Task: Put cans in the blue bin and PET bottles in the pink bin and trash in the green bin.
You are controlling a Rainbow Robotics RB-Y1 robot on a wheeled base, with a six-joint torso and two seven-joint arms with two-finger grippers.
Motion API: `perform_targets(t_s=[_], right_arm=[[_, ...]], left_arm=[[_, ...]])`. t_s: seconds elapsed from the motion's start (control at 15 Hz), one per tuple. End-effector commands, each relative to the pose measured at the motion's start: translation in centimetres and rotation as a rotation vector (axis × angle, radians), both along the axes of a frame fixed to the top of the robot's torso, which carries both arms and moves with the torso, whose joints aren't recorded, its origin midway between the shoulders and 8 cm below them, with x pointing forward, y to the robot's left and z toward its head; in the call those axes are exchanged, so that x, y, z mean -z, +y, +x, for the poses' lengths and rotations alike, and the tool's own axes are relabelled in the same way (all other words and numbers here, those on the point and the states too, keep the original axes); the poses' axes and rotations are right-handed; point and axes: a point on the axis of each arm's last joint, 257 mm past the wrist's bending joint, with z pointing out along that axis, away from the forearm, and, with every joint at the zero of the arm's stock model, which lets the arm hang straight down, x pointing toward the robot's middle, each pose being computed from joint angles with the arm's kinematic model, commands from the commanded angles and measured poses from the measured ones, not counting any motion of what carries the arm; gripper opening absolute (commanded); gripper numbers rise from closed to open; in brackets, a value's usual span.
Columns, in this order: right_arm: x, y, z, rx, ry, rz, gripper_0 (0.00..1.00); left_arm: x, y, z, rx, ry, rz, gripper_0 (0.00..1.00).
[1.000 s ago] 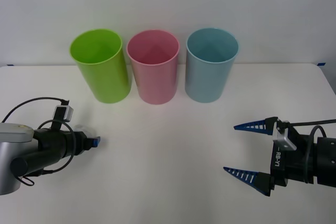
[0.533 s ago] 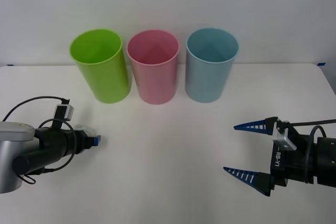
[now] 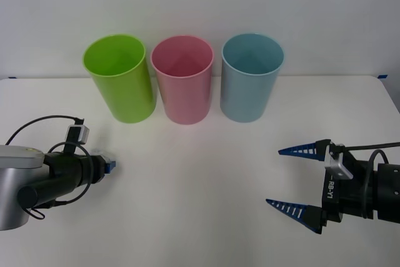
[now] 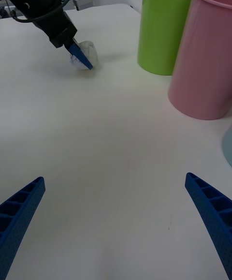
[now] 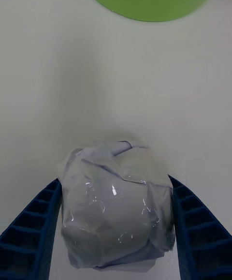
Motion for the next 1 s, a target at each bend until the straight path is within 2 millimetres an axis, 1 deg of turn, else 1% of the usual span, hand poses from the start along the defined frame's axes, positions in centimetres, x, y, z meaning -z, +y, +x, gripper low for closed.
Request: perform_targets(t_s=[0.07, 0.47, 0.73, 0.87, 0.93, 1.0], right_arm=[[0.0, 0.0, 0.0, 0.0, 0.0, 0.0, 1.0], [0.0, 0.0, 0.0, 0.0, 0.0, 0.0, 1.0], [0.0, 0.0, 0.0, 0.0, 0.0, 0.0, 1.0], [0.0, 0.0, 0.0, 0.0, 0.0, 0.0, 1.0], [0.0, 0.0, 0.0, 0.0, 0.0, 0.0, 1.0], [0.0, 0.0, 0.0, 0.0, 0.0, 0.0, 1.0]], left_arm=[[-0.1, -0.2, 0.1, 0.018, -0.007, 0.006, 0.0], [0.0, -0.4, -0.2, 0.038, -0.003, 0.002, 0.0], [-0.2, -0.1, -0.6, 0.074, 0.002, -0.022, 0.0], [-0.3, -0.4, -1.1, 0.129, -0.005, -0.03, 0.0], [-0.6, -0.4, -1.1, 0.156, -0.016, -0.035, 0.0], [-1.0, -0.9, -1.1, 0.205, -0.035, -0.042, 0.0]])
